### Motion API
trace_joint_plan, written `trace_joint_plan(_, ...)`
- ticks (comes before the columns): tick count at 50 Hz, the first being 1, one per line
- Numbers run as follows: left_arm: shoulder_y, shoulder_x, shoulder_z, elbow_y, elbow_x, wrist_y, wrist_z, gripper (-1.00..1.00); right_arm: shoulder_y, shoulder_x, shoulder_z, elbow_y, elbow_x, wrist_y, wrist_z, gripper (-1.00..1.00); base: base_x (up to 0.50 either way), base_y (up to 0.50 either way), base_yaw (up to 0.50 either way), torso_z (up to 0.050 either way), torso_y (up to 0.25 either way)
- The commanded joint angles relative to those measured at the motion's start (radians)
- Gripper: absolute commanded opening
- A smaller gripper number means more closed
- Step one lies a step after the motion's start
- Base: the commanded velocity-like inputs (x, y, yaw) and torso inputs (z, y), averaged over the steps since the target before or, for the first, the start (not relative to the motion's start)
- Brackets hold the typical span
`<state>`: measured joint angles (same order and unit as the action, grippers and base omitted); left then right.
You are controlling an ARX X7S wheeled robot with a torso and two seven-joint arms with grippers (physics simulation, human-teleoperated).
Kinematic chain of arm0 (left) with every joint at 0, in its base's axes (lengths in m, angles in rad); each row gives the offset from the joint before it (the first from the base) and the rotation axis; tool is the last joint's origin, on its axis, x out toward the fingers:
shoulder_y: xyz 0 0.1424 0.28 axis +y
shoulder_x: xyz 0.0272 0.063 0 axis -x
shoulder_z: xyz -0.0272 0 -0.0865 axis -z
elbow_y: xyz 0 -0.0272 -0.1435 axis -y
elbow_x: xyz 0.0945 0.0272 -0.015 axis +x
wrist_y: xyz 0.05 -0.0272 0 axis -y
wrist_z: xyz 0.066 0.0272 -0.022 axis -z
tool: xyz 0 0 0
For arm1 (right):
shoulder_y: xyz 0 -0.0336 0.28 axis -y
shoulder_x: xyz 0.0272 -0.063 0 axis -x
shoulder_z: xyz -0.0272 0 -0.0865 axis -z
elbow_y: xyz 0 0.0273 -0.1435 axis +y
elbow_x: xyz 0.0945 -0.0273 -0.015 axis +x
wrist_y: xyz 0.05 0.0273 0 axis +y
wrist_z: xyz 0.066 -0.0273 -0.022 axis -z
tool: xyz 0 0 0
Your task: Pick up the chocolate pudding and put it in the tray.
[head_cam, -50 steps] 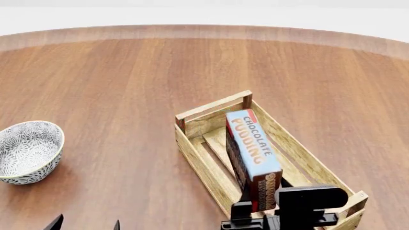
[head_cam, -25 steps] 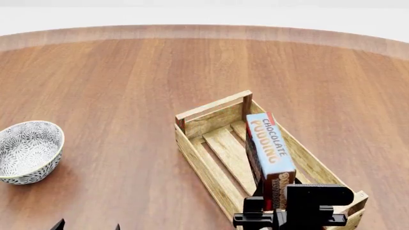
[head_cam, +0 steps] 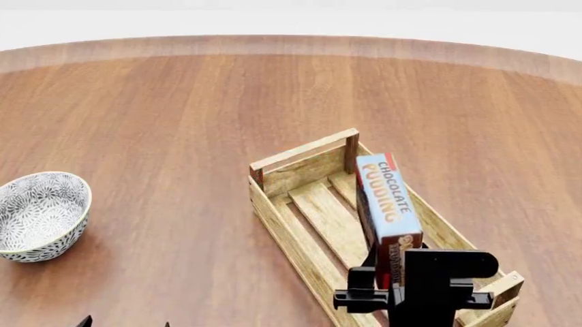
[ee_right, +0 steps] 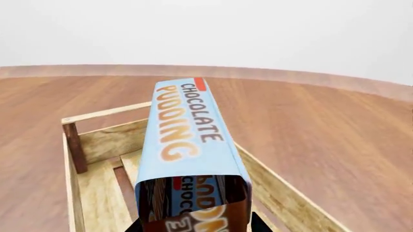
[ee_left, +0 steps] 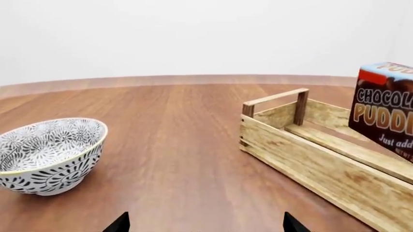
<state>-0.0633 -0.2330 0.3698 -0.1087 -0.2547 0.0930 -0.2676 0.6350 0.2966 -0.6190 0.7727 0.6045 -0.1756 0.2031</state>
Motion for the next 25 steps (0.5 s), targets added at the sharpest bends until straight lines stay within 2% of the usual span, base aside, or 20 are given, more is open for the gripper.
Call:
trace_joint_plan(1,-0.003,-0.002,0.003,-0.007,-0.005,0.002,-0.002,1.00,0.019,-0.007,0.008,0.016,-0.038,0.004,0.003,-1.00,0.00,0.00,0.00,0.000,0.000)
trace_joint_plan(2,-0.003,-0.003,0.003,-0.009,-0.005,0.004,-0.002,1.00,0.021,-0.007,0.008,0.017,-0.037,0.008,0.004,1.00,0.00,0.00,0.00,0.000,0.000)
trace_joint_plan(4,-0.001,-0.003,0.004,-0.008,-0.005,0.006,-0.003,1.00,0.001,0.018,0.006,-0.068,-0.029,0.043,0.030,1.00,0.00,0.00,0.00,0.000,0.000)
trace_joint_plan(13,0.005,-0.006,0.011,0.011,-0.005,-0.001,-0.009,1.00,-0.018,0.051,0.002,-0.156,-0.023,0.076,0.052,1.00,0.00,0.00,0.00,0.000,0.000)
trace_joint_plan(25,0.005,-0.006,0.015,0.001,-0.009,0.011,-0.010,1.00,-0.026,0.066,0.003,-0.189,-0.022,0.085,0.066,1.00,0.00,0.00,0.00,0.000,0.000)
